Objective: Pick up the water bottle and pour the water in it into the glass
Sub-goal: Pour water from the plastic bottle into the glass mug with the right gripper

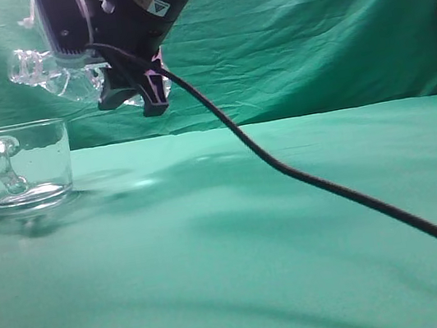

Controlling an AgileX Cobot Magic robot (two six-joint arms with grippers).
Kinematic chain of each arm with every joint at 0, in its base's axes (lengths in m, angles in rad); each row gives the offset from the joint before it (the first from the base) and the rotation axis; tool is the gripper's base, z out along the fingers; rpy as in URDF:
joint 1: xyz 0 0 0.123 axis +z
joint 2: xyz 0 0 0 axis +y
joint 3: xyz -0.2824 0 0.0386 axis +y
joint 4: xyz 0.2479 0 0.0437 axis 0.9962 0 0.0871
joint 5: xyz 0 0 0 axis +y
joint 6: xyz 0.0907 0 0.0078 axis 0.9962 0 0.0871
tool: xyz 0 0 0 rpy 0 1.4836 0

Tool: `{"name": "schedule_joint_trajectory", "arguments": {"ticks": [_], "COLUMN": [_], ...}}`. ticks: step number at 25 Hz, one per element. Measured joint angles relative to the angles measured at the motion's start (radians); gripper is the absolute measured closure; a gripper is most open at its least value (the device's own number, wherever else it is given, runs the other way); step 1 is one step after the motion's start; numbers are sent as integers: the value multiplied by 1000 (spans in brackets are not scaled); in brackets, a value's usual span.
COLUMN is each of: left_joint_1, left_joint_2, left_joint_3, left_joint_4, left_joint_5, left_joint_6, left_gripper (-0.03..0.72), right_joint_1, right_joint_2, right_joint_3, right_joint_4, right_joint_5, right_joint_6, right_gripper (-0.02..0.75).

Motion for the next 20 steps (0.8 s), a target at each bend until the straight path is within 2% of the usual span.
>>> {"name": "schedule_joint_trajectory", "arguments": {"ticks": [9,20], "left_joint_1": [0,0], "left_joint_2": [0,0], "left_joint_3": [0,0], "left_joint_4": [2,2], "left_joint_5": [0,0], "left_joint_6": [0,0], "left_gripper": [688,688], "right_joint_1": [0,0], "right_joint_2": [0,0], "right_joint_3": [0,-1], "right_joint_4": [-78,-88], "right_joint_5": [8,47], "right_joint_6": [-2,-3], "right_gripper": [417,417]}}
